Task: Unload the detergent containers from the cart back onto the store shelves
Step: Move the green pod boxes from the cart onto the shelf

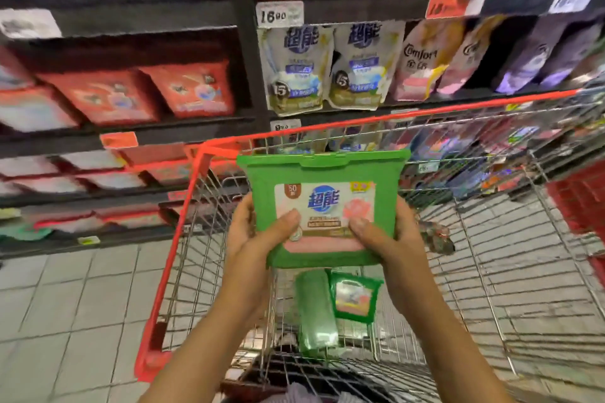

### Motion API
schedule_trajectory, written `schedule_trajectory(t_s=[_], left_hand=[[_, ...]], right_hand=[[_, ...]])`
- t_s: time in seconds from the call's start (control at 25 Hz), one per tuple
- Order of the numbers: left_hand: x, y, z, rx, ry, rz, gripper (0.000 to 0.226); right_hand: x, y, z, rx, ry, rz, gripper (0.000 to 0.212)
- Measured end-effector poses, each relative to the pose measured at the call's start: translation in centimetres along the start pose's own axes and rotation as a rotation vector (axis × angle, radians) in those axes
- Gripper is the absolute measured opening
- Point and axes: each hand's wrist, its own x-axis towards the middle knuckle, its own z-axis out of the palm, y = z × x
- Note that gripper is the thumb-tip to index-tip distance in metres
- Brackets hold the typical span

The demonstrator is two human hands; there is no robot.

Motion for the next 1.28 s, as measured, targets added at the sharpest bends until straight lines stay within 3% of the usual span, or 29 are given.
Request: schedule_trajectory(t_s=[0.32, 0.52, 0.68, 0.96, 1.28], left_hand=[[-9.4, 2.8, -6.5, -0.078, 0.397, 0.211, 0.06], [-14.9, 5.1, -12.8, -0.094, 0.556, 0.322, 0.061], [-18.4, 8.1, -19.0, -0.067, 0.619, 0.391, 0.058], [-22.4, 14.3, -30.2, 0.062, 0.591, 0.422, 0.057], [-17.6, 24.3, -36.9, 0.141, 0.452, 0.479, 0.064]], right_hand=[[-2.3, 0.6, 8.0, -0.072, -0.486, 0.071, 0.076], [-5.7, 1.7, 15.4, -0.136, -0.692, 0.067, 0.08], [-8.8, 2.6, 22.9, -0.134, -0.786, 0.053, 0.07], [-14.3, 5.6, 34.5, -0.088, -0.758, 0.062, 0.084], [-11.4, 2.5, 45.3, -0.02, -0.716, -0.04, 0.067]])
